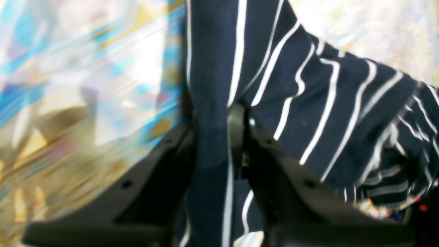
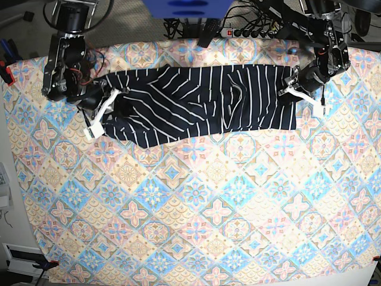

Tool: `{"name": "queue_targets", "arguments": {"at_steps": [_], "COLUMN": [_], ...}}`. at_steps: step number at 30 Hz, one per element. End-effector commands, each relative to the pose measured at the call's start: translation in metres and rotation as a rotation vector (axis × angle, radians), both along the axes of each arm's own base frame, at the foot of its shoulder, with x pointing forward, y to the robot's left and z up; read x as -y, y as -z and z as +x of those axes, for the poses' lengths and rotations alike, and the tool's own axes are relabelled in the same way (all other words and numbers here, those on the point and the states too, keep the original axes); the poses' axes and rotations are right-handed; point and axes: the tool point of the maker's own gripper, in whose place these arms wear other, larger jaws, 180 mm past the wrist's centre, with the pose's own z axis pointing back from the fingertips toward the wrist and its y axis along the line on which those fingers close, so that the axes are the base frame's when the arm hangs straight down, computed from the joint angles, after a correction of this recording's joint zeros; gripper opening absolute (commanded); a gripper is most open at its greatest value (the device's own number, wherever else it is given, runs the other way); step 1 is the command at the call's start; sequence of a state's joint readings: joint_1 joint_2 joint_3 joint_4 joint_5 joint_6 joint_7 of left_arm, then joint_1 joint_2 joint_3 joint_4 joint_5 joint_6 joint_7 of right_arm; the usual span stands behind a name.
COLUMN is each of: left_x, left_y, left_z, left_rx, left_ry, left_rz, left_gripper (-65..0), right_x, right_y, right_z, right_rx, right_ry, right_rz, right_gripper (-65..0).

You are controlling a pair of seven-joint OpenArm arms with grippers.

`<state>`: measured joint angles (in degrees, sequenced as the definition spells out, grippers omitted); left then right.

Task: Fold the T-shirt properly
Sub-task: 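Fold the strip's end held by the right gripper over toward the left gripper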

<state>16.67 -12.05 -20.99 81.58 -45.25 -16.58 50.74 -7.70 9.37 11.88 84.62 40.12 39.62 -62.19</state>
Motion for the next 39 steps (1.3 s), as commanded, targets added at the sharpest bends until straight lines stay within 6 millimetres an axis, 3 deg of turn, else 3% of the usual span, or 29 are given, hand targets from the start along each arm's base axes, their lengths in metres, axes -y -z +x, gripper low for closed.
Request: {"name": "queue_targets", "arguments": {"at_steps": [1,8,13,20,29,35,39], "left_x": [-0.002,0.029,0.040,0.040,0.040,0.040,0.040], "left_y": [-0.008,-0.013,-0.015,0.004,0.004,0.004,0.004], "left_z": [0.010,0.032,0.038,0.036,0.037,0.037,0.037], "left_rx": [0.035,0.078,0.092,0.040,0.041,0.041,0.041], "left_ry": [0.005,0.019,0.013,-0.009,-0.010,-0.010,-0.010], "left_rz": [0.011,-0.049,-0.076,-0.104,-0.107,-0.107,-0.107], "left_gripper": [-65.0,-65.0,-65.0,-65.0,-65.0,-65.0,-65.0], "right_x": [0.004,0.009,-0.004,-0.076,-0.169,-0.224,-0.253], "right_y": [-0.021,-0.044,-0.054,-0.072,-0.086,-0.100,-0.091], "right_z": [0.021,0.053,0.052,0.047,0.031,0.027,0.023], "right_rx": [0.084,0.165,0.193,0.251,0.259,0.295,0.285], "right_ry": [0.007,-0.006,-0.067,-0.197,-0.318,-0.424,-0.523], "right_rz": [0.010,-0.014,-0.033,0.052,0.211,0.207,0.159], "right_gripper": [-64.8,-64.8,-64.8,-64.9,-64.9,-64.9,-64.9]}}
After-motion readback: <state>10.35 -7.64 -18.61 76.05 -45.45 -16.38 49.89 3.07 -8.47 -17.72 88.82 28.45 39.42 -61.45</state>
